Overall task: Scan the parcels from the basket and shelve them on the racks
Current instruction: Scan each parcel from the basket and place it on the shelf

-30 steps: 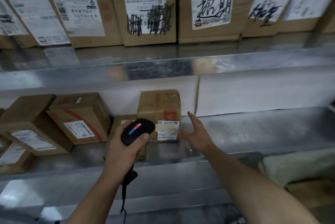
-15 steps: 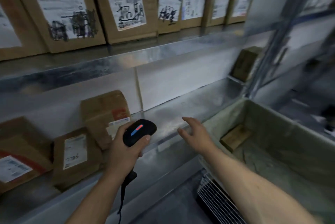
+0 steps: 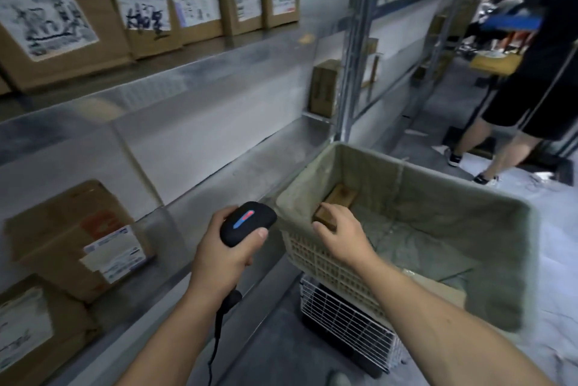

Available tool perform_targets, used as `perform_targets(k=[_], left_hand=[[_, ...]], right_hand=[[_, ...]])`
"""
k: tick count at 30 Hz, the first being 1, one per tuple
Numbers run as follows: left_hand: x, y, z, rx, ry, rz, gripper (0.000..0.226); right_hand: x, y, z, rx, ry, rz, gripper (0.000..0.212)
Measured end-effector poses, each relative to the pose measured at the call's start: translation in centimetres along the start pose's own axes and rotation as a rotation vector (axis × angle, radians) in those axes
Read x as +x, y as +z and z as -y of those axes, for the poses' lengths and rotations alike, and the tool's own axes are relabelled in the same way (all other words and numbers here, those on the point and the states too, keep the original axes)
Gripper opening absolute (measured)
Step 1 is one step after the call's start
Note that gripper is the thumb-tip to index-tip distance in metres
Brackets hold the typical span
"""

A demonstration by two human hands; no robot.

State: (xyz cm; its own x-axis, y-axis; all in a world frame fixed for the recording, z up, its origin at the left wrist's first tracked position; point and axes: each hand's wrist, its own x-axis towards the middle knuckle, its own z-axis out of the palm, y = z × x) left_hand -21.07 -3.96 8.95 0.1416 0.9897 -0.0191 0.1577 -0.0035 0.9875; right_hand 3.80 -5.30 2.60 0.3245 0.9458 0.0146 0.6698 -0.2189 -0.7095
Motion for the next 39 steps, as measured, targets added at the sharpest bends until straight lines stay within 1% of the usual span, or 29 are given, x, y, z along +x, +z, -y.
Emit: perform_targets(k=[4,6,11,16,19,21,27,32,39], left_hand=[[1.3,4.1,-0.3,0.01,0.011,0.063,0.05],[1.9,6.5,-0.5,0.009,0.007,0.092,0.048],[4.0,12.8,-1.2,0.034,-0.012,0.164,0.055],[6.3,18.3,-1.0,0.102,-0.013,0.197,0.052],[7.5,20.6,-0.5,0.117,-0.04,0.189,0.062],[8.2,21.7,0.0,0.125,-0.059,0.176,0.065],[9.7,23.6,0.5,0.18,-0.1,0.159,0.056],[11.8,24.6,0.9,0.173,-0.129,0.146,0.062],[16.2,25.8,1.5,0.176,-0.147,0.155,0.045]], right_hand=[[0.5,-2.2,-3.9,0.017,0.082,-0.04,0.058],[0.8,-3.3,-6.2,0.033,0.127,-0.041,0.059],[2.2,-6.1,-11.5,0.083,0.224,-0.034,0.06],[4.2,-8.7,-15.7,0.116,0.276,-0.017,0.06],[5.2,-9.8,-17.6,0.125,0.292,-0.005,0.061],[5.7,-10.2,-18.8,0.121,0.299,0.008,0.061],[7.4,-10.3,-20.5,0.13,0.313,0.044,0.062],[9.0,-9.6,-21.4,0.137,0.333,0.082,0.062],[13.1,-8.4,-22.1,0.119,0.363,0.109,0.062]])
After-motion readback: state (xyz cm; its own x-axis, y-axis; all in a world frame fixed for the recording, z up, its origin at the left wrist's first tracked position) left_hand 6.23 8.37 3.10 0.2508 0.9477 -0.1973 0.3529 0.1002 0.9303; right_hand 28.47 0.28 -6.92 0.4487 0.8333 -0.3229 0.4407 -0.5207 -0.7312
